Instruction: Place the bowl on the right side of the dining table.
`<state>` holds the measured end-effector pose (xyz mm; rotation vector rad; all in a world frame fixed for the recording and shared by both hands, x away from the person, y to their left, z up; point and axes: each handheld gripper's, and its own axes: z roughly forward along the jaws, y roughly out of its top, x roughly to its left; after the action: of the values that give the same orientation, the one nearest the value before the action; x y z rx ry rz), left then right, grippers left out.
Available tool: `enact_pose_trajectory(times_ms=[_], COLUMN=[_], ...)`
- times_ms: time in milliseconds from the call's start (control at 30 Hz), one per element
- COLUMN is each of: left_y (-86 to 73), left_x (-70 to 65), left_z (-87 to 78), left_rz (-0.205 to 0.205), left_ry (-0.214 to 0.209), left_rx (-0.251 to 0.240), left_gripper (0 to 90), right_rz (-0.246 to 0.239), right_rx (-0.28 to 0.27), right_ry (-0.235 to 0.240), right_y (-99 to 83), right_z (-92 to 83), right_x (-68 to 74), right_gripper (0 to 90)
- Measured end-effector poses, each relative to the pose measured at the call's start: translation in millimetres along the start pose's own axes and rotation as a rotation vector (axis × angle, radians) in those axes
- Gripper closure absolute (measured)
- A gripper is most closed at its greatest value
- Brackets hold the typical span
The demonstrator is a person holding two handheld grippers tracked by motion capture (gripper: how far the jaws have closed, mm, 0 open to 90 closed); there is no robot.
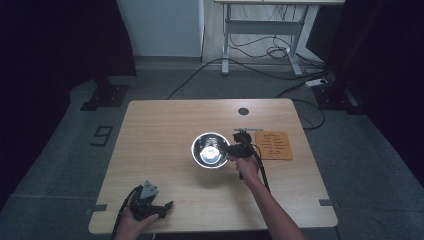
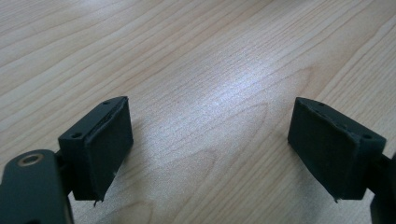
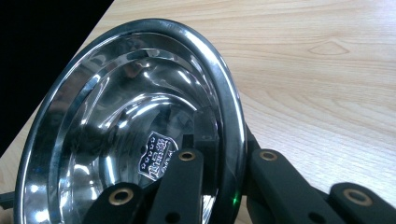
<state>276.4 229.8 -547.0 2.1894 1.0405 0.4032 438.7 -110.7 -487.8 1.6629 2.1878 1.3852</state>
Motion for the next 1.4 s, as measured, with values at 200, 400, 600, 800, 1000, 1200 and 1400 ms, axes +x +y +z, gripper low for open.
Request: enact_pose_trajectory(times_ms=[200,400,600,800,1000,1200,1400], left_y=[0.0,0.0,0.0,0.0,0.0,0.0,0.0], left_x=[0.0,0.0,0.0,0.0,0.0,0.0,0.0], left_z=[0.0,0.0,0.0,0.0,0.0,0.0,0.0], left_rz=[0.0,0.0,0.0,0.0,0.0,0.0,0.001], left_ry=[0.0,0.0,0.0,0.0,0.0,0.0,0.0], left_rx=[0.0,0.0,0.0,0.0,0.0,0.0,0.0], left_gripper=[13.5,13.5,13.5,13.6,13.6,13.5,13.5], right_rz=[0.014,0.025,0.041,0.06,0.078,0.086,0.105], right_rx=[-0.007,-0.017,-0.026,-0.032,-0.045,-0.057,-0.069], right_ry=[-0.014,-0.035,-0.058,-0.078,-0.092,-0.111,-0.134], right_y=[1.2,3.1,4.2,5.0,6.9,7.9,9.0], right_z=[-2.9,-8.7,-13.5,-18.7,-24.8,-30.0,-37.8], right_x=[-7.4,-16.8,-27.7,-39.1,-48.6,-56.3,-67.4], right_gripper=[86.5,86.5,86.5,86.5,86.5,86.5,86.5])
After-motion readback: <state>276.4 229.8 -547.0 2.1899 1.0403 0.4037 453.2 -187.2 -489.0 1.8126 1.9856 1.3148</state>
